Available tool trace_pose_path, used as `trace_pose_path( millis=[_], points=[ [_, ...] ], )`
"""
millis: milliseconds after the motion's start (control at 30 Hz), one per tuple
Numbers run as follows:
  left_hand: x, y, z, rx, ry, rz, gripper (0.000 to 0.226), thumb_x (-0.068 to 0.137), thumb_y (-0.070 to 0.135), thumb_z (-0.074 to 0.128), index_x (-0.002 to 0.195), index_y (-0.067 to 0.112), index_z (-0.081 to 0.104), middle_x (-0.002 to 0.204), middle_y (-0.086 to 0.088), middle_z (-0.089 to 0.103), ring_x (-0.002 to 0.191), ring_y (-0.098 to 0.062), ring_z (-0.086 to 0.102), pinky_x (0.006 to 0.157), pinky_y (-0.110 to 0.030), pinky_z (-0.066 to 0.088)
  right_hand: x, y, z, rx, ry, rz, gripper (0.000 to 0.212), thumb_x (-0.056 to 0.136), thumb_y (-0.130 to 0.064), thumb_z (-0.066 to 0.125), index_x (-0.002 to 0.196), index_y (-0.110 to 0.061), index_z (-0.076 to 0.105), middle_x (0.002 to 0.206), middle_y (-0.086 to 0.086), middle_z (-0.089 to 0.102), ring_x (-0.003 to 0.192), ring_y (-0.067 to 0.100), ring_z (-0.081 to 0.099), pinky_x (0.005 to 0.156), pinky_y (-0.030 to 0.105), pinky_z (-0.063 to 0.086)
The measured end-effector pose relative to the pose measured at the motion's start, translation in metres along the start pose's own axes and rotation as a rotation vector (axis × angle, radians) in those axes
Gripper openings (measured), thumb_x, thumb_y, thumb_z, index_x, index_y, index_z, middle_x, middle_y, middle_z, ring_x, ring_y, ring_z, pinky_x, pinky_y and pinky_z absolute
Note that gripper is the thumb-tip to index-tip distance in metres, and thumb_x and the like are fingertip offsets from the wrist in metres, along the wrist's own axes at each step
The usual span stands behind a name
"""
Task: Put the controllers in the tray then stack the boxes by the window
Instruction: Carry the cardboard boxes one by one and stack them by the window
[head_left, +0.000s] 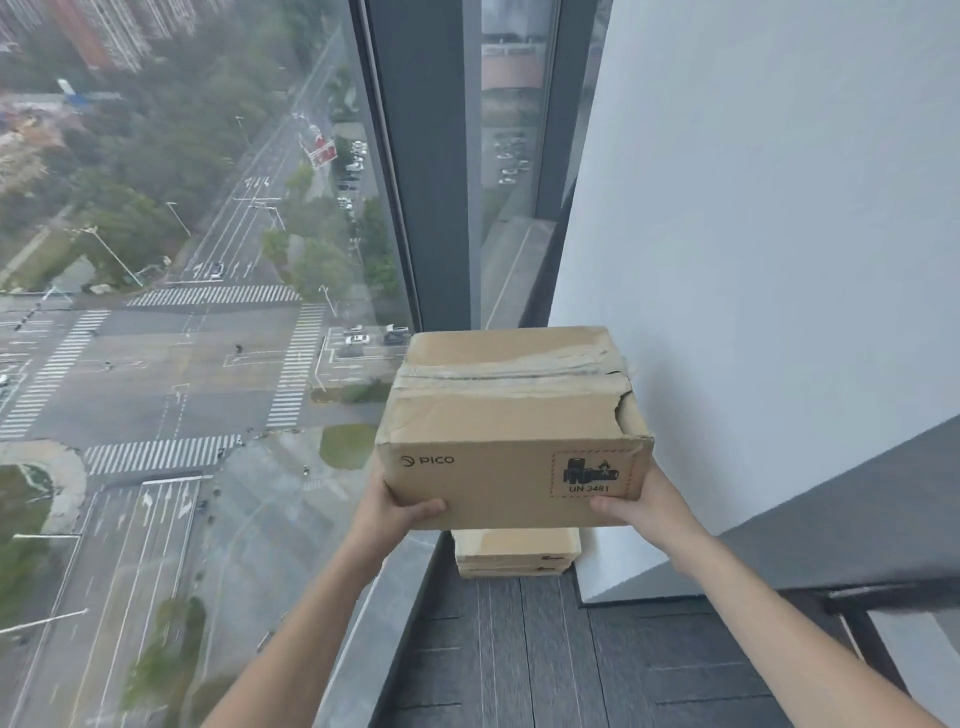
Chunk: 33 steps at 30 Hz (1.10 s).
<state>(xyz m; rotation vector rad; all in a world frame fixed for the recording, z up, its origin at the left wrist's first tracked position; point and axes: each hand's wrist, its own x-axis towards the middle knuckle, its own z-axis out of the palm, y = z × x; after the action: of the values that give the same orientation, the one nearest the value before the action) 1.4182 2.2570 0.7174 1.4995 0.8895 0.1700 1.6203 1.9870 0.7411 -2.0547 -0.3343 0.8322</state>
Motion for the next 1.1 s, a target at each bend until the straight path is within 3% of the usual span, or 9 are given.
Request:
trace_pose_path(
  millis=[100,167,300,433,667,833,933,1033,1100],
  points=[
    [0.048,-0.055,0.011,0.013,-0.028,-0.051,0.080,0.061,0.004,0.090,0.128,0.019,0.049,0.111,-0.003,0.070,0.101,-0.019,0.067,0.062,-0.023,0.056,0.044,0.044,0.014,-0.020,-0.030,0.034,0.056,0.078,-0.014,0.082,0.125,-0.027,0.054,0.112,-0.013,0.069,0.106,0.005,0.063,0.081,0.017,0.047],
    [0.076,-0.094,0.024,0.022,-0.037,-0.102,0.082,0.061,0.005,0.090,0.130,0.017,0.047,0.113,-0.003,0.070,0.105,-0.022,0.066,0.062,-0.019,0.055,0.074,0.079,0.026,-0.025,-0.013,0.073,0.052,0.078,-0.014,0.082,0.123,-0.025,0.056,0.112,-0.010,0.070,0.108,0.011,0.064,0.091,0.027,0.050],
    [0.119,-0.162,0.049,0.011,-0.041,-0.152,0.084,0.067,0.001,0.087,0.137,0.018,0.042,0.118,-0.001,0.068,0.107,-0.013,0.066,0.069,-0.015,0.056,0.126,0.148,0.052,-0.042,0.010,0.087,0.046,0.076,-0.017,0.084,0.111,-0.033,0.058,0.113,-0.007,0.071,0.108,0.016,0.065,0.099,0.041,0.050],
    [0.156,-0.218,0.068,0.020,-0.040,-0.156,0.085,0.069,0.001,0.086,0.137,0.017,0.038,0.122,0.000,0.064,0.105,-0.004,0.061,0.067,-0.006,0.051,0.167,0.209,0.081,-0.021,0.024,0.108,0.037,0.078,-0.016,0.082,0.110,-0.024,0.064,0.110,-0.005,0.071,0.105,0.017,0.064,0.095,0.037,0.048],
    [0.194,-0.298,0.077,0.125,-0.040,-0.116,0.091,0.061,0.015,0.091,0.137,0.025,0.041,0.122,0.004,0.066,0.114,-0.010,0.062,0.096,-0.032,0.052,0.202,0.300,0.124,0.003,0.019,0.181,0.023,0.080,-0.031,0.081,0.086,-0.019,0.061,0.094,-0.002,0.069,0.096,0.019,0.062,0.074,0.030,0.042],
    [0.196,-0.331,0.094,0.139,0.005,-0.143,0.078,0.069,0.011,0.089,0.133,0.021,0.044,0.115,0.009,0.066,0.104,0.001,0.062,0.087,-0.018,0.053,0.214,0.333,0.135,-0.010,0.025,0.143,0.027,0.083,-0.027,0.079,0.103,-0.016,0.066,0.100,-0.003,0.070,0.094,0.013,0.062,0.088,0.031,0.045],
    [0.196,-0.345,0.105,0.137,-0.005,-0.144,0.068,0.070,0.011,0.088,0.126,0.021,0.052,0.109,0.012,0.069,0.093,0.012,0.063,0.086,-0.015,0.054,0.220,0.352,0.135,-0.052,0.026,0.144,0.034,0.081,-0.030,0.080,0.098,-0.002,0.071,0.099,0.012,0.074,0.095,0.025,0.068,0.094,0.043,0.051],
    [0.195,-0.360,0.110,0.132,0.003,-0.170,0.067,0.060,0.029,0.091,0.121,0.027,0.063,0.109,0.008,0.074,0.105,-0.010,0.068,0.097,-0.040,0.054,0.222,0.362,0.136,-0.026,0.020,0.161,0.029,0.083,-0.027,0.078,0.101,-0.006,0.072,0.097,0.001,0.075,0.090,0.006,0.067,0.083,0.029,0.054],
    [0.195,-0.370,0.111,0.136,0.022,-0.174,0.057,0.060,0.030,0.091,0.110,0.036,0.066,0.109,0.009,0.074,0.107,-0.014,0.067,0.099,-0.044,0.052,0.223,0.368,0.137,-0.039,0.001,0.174,0.025,0.085,-0.026,0.076,0.105,-0.011,0.072,0.099,-0.006,0.073,0.084,-0.011,0.063,0.072,0.010,0.048]
  ],
)
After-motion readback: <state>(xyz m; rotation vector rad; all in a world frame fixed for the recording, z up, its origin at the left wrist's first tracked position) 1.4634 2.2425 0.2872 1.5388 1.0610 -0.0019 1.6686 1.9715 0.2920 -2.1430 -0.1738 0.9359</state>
